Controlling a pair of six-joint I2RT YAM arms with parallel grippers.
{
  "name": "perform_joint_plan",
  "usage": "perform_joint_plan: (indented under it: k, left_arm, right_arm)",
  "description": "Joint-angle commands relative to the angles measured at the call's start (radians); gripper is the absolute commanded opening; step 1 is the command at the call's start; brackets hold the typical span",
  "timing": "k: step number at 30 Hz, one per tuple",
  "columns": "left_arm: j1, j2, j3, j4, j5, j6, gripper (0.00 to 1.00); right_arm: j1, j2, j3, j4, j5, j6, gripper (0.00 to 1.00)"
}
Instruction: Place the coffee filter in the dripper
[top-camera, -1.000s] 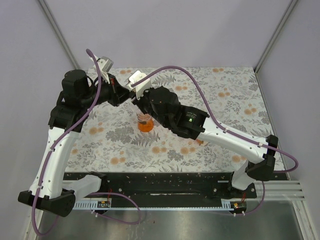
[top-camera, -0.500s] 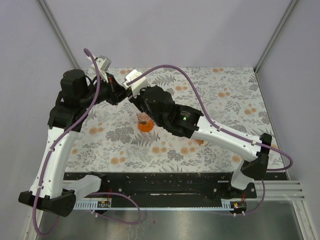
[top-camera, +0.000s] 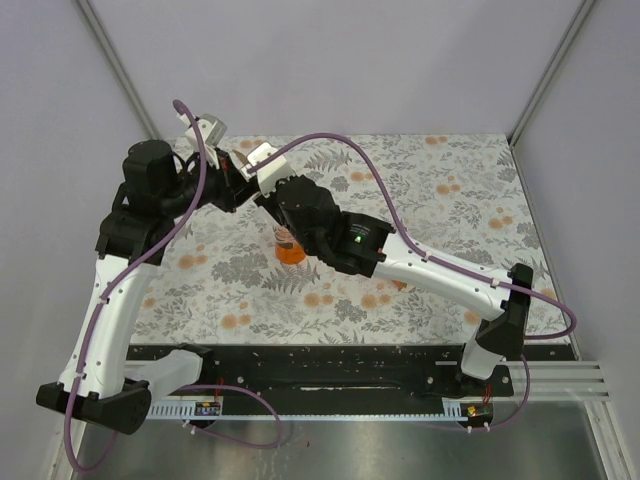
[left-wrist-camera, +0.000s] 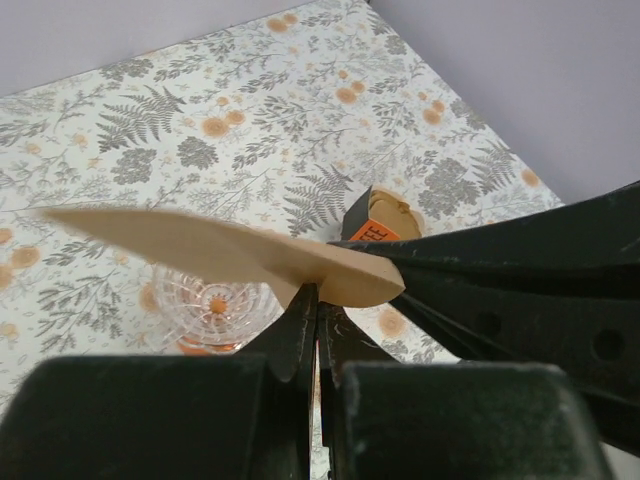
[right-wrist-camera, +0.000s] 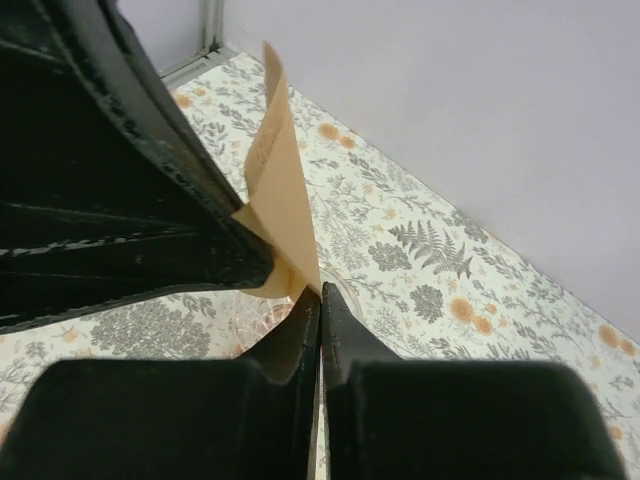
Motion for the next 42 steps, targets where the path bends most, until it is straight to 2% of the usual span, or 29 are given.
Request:
perform_joint_plan:
  k: [1,9,13,15,21,25,28,31,34,36,42]
  left_arm:
    - [-0.004,-0.023,-0.006,-0.016,-0.089,0.108,0.0]
    - [-0.004,-0.032,-0.005,-0.058,-0.135,0.199,0.0]
    - [-0.004,-0.034,-0.014,-0.058,-0.097,0.188,0.0]
    - [-0.004,-0.034,-0.02,-0.041,-0.049,0.178,0.0]
    - [-0.006,-0.031,-0.012,-0.012,0.054,0.099,0.0]
    - [-0.006,-0.031,-0.011,-0.009,0.087,0.087,0.0]
    - [-0.006,-0.035,-0.012,-0.007,0.092,0.086,0.0]
    - [-0.006,-0.034,-0.008,-0.007,0.098,0.083,0.0]
    - [-0.006,-0.032,0.006,-0.007,0.106,0.082,0.0]
    - [-0.006,-0.032,0.012,-0.009,0.098,0.086,0.0]
    - [-0.006,-0.029,0.012,-0.03,0.011,0.116,0.0]
  right_arm:
    - [-0.003,-0.056,-0.015,0.094,0.117,-0.036,0.0]
    - [-0.009,-0.078,-0.042,0.129,0.183,-0.099,0.0]
    - [-0.011,-0.108,-0.079,0.149,0.064,-0.108,0.0]
    - [-0.009,-0.112,-0.098,0.16,-0.028,-0.108,0.06]
    - [-0.018,-0.102,-0.121,0.192,-0.112,-0.081,0.28]
    - [-0.032,-0.092,-0.118,0.204,-0.125,-0.064,0.32]
    - [-0.048,-0.089,-0.121,0.204,-0.151,-0.038,0.41]
    - [-0.061,-0.086,-0.128,0.203,-0.176,-0.006,0.44]
    - [-0.081,-0.079,-0.145,0.204,-0.191,0.033,0.45]
    - [-0.089,-0.076,-0.16,0.204,-0.188,0.056,0.41]
    - [-0.098,-0.086,-0.167,0.209,-0.119,0.062,0.11]
